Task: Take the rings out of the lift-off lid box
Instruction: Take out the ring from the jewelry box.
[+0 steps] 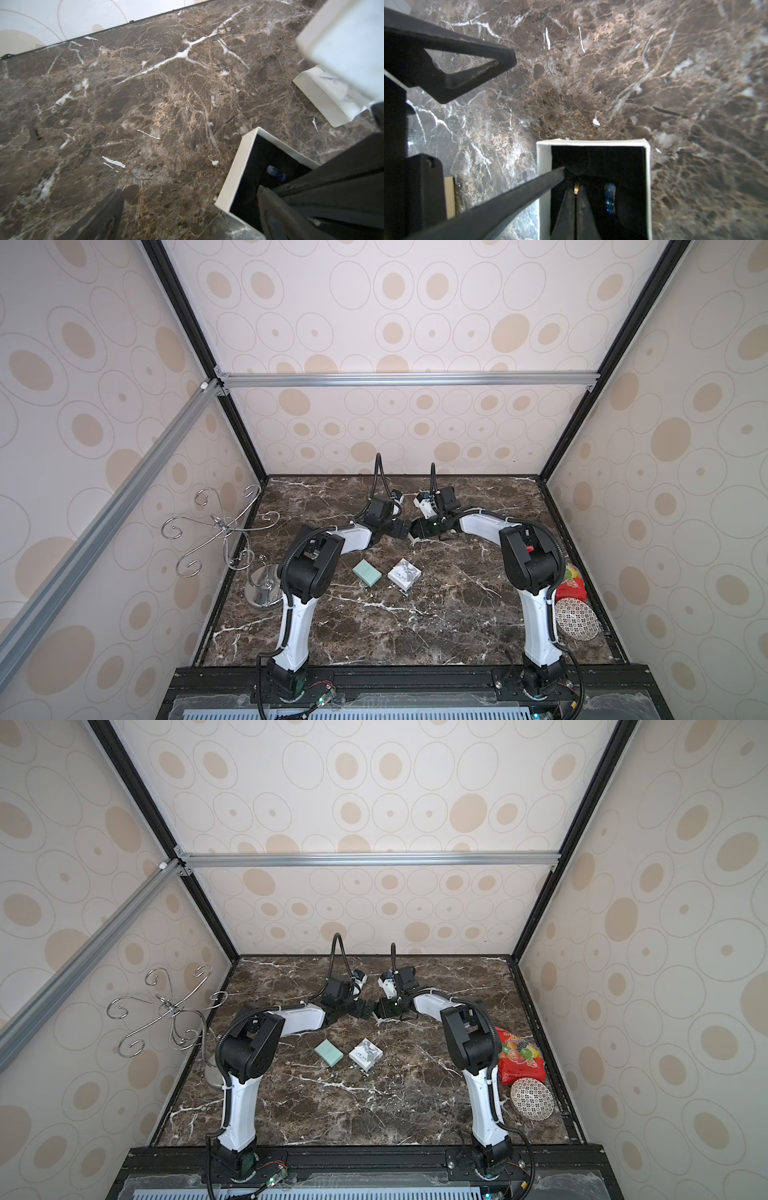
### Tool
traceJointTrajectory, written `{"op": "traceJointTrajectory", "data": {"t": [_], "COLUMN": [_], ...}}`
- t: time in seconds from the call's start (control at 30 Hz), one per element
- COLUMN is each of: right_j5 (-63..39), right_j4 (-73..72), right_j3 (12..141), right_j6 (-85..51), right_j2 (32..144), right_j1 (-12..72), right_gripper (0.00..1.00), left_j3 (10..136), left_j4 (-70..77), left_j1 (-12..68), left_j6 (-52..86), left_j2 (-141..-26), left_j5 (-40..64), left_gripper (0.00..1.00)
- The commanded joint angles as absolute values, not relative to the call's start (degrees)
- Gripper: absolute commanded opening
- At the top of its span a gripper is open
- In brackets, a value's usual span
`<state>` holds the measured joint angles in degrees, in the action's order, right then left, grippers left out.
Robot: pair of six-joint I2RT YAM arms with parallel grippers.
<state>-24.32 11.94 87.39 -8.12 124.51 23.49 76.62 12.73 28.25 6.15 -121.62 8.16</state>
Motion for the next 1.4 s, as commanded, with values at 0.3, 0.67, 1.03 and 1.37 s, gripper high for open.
{"op": "traceJointTrajectory", "data": {"t": [0.3, 0.67, 1.03, 1.37], "right_j5": [-29.4, -32.0, -33.1, -34.4], "right_j4": [2.4, -3.3, -9.6, -11.8], "right_j3": [82.2, 79.6, 76.7, 76.4], "right_j6": [-13.1, -16.0, -18.4, -20.2], "right_j2": [120.5, 119.9, 118.9, 119.5], "right_j1": [21.4, 20.7, 20.1, 19.6], "right_gripper": [0.0, 0.0, 0.0, 0.0], "left_j3": [76.5, 76.5, 76.6, 76.7], "left_j4": [12.5, 12.7, 12.7, 12.7], "left_j1": [28.5, 28.5, 28.4, 28.4], "left_j6": [4.7, 4.7, 4.7, 4.7], "left_j2": [-122.7, -122.7, -122.9, -122.9], "left_j5": [8.0, 8.2, 8.3, 8.4], "left_gripper": [1.0, 1.0, 1.0, 1.0]}}
